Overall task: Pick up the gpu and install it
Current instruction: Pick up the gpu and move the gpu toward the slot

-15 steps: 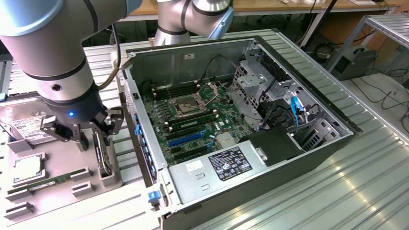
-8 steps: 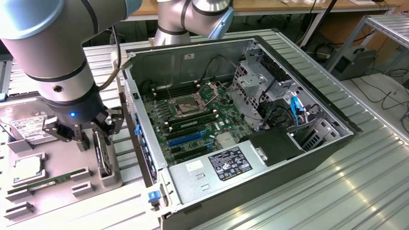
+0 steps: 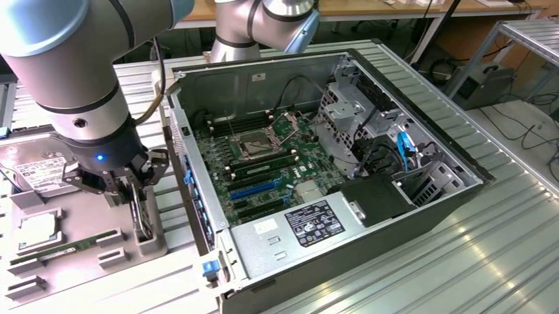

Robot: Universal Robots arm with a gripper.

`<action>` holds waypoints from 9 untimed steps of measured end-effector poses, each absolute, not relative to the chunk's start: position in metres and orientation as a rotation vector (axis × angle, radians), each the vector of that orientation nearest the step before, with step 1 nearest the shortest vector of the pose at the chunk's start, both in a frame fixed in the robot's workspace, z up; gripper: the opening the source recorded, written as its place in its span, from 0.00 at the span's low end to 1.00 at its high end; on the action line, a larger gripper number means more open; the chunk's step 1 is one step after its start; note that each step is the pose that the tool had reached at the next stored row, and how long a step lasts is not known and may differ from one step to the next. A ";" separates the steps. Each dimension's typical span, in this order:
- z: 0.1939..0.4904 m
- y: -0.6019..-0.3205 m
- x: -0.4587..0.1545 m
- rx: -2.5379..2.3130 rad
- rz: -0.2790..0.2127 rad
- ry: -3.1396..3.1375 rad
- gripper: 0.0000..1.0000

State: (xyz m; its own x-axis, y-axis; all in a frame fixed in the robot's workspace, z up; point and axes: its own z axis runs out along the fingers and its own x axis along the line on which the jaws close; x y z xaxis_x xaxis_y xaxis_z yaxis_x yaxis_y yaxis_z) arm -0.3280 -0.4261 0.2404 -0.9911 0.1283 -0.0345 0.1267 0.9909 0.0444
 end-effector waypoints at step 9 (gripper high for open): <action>0.240 -0.426 -0.325 0.133 0.066 3.114 0.27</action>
State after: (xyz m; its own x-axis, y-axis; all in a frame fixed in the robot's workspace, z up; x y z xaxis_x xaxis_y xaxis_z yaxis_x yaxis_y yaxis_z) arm -0.3250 -0.4261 0.2404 -0.9961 0.0858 -0.0224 0.0848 0.9955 0.0431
